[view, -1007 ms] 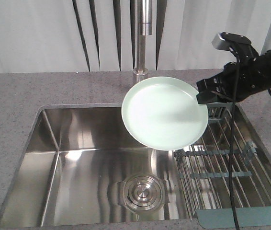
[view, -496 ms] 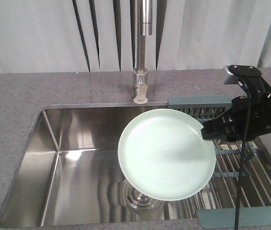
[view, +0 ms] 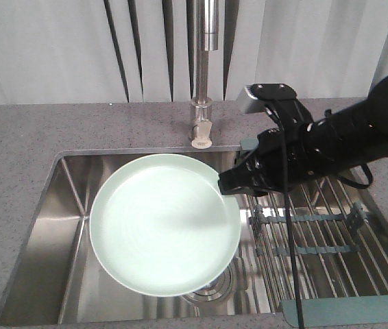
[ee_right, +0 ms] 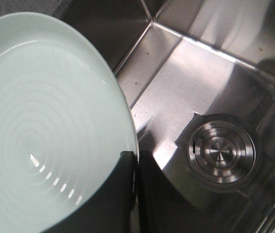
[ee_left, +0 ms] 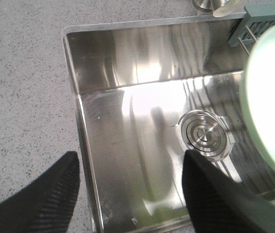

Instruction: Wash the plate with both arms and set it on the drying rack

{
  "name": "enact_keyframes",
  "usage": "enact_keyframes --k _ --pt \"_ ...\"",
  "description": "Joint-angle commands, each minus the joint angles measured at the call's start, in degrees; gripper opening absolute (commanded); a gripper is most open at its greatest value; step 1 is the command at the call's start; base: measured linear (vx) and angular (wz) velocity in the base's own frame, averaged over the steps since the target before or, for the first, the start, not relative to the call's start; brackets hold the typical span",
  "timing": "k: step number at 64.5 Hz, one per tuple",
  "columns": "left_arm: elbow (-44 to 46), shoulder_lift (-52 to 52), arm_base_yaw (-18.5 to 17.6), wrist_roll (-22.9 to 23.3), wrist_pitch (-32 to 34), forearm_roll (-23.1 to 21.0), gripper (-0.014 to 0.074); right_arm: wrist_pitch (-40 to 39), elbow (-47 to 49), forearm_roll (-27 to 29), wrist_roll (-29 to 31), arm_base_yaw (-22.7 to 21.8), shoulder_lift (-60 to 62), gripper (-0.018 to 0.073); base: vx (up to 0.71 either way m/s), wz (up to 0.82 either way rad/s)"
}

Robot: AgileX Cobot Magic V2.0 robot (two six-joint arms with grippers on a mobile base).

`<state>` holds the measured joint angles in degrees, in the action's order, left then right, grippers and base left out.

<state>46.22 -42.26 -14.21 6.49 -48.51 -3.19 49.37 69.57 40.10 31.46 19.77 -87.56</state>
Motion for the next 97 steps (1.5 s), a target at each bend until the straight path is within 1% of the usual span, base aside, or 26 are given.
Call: enact_keyframes --k 1,10,16,27,43,50,59,69,82,97 --pt "1.52 0.33 -0.13 0.59 3.26 -0.32 0.0435 -1.44 5.67 2.19 -0.17 0.19 -1.28 -0.0004 0.00 0.00" --pt "1.52 0.33 -0.13 0.59 3.26 -0.32 0.0435 -0.35 12.24 0.97 -0.17 -0.06 -6.20 -0.0004 0.00 0.00" --pt "1.52 0.33 -0.13 0.59 3.26 -0.32 0.0435 0.98 16.72 0.70 -0.17 -1.08 -9.30 -0.0004 0.00 0.00" --pt "1.52 0.33 -0.13 0.59 3.26 -0.32 0.0435 2.71 23.33 0.76 -0.17 -4.84 -13.44 -0.0004 0.00 0.00" --pt "1.52 0.33 -0.13 0.59 3.26 -0.32 0.0435 3.68 23.66 0.39 -0.17 -11.43 -13.89 -0.0004 0.00 0.00" --pt "1.52 0.33 -0.13 0.59 3.26 -0.32 0.0435 3.79 20.25 0.46 -0.10 -14.30 -12.15 -0.0004 0.00 0.00" --pt "1.52 0.33 -0.13 0.59 3.26 -0.32 0.0435 1.17 11.57 0.65 1.23 -18.45 -7.15 -0.0004 0.00 0.00" --pt "1.52 0.33 -0.13 0.59 3.26 -0.32 0.0435 -0.88 3.28 1.15 3.05 -21.28 -1.37 -0.0004 0.00 0.00" --pt "1.52 0.33 -0.13 0.59 3.26 -0.32 0.0435 -0.82 -2.93 1.71 3.10 -20.82 3.19 -0.0004 0.00 0.00" --pt "1.52 0.33 -0.13 0.59 3.26 -0.32 0.0435 -1.06 -7.07 2.41 3.10 -15.89 5.11 -0.0004 0.00 0.00"
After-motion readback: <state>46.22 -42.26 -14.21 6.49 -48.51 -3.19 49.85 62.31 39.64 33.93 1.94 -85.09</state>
